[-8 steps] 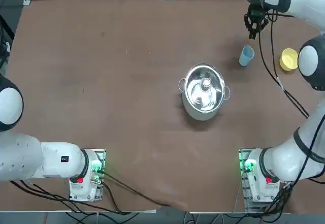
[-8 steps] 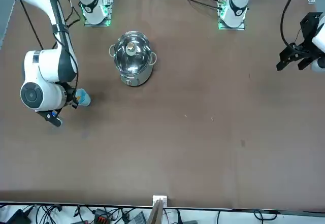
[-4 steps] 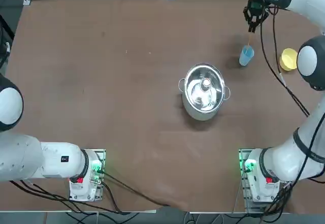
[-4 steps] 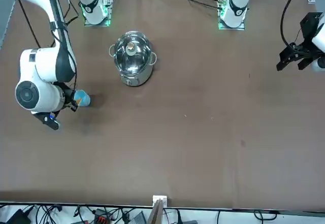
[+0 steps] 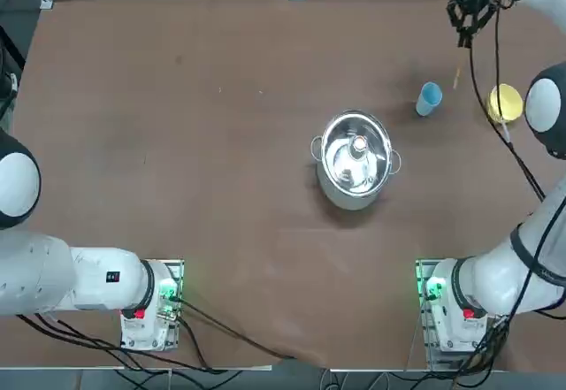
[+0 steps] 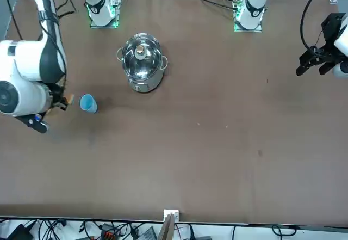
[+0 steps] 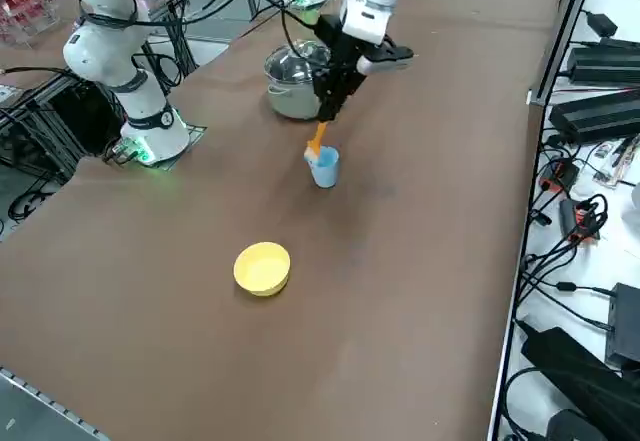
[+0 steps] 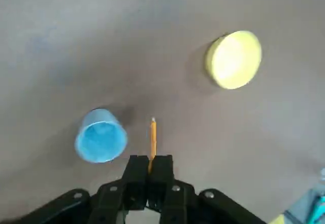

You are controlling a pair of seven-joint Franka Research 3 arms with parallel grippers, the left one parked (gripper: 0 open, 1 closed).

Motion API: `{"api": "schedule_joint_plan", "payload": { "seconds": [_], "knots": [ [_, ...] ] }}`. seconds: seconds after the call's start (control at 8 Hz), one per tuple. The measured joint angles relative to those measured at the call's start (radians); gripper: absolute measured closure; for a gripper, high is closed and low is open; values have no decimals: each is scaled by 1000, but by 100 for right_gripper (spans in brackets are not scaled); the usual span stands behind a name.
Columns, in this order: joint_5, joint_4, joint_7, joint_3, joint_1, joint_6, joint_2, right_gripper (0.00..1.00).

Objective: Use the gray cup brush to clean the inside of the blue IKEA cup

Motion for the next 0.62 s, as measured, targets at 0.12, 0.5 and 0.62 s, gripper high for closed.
{"api": "schedule_joint_plan", "payload": {
  "seconds": [0.12, 0.5, 0.62],
  "knots": [
    [-44, -4, -28, -22, -8, -3, 4, 96],
    [-200, -80, -37, -35, -58, 135, 48, 96],
    [-253, -127, -37, -37, -88, 227, 59, 96]
  ]
}}
